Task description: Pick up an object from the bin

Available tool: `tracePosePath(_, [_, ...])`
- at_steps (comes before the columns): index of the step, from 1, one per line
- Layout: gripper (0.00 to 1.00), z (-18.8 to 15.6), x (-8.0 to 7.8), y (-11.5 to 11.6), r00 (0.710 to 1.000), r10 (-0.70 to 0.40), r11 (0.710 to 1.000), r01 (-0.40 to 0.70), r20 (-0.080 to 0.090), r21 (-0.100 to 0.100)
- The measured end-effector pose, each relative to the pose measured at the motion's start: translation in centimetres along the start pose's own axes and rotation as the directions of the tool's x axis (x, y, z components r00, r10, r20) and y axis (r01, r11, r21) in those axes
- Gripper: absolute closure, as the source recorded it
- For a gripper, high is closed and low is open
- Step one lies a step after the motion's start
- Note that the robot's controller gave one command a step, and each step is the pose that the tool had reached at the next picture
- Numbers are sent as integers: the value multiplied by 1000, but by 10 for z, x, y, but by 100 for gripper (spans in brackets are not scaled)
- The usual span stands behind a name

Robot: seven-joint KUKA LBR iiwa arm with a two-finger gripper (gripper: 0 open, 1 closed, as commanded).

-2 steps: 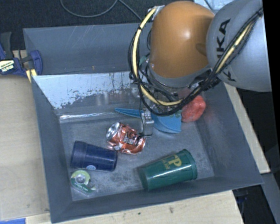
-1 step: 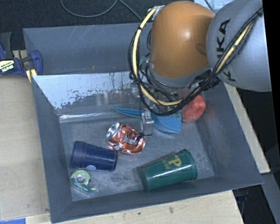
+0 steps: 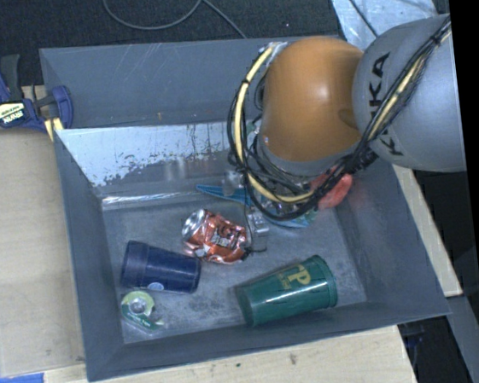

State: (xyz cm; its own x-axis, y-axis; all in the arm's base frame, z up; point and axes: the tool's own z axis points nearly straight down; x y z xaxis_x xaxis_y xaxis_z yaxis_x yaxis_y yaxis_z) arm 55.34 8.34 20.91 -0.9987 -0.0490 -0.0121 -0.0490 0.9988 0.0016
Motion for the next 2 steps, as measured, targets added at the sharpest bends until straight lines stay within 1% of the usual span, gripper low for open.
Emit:
tracePosePath(1, [0,52,13,-2,1000,24,1000,-24,-3,1])
tracePosePath(2, [0,96,0,7,994,113,994,-113,-2,0])
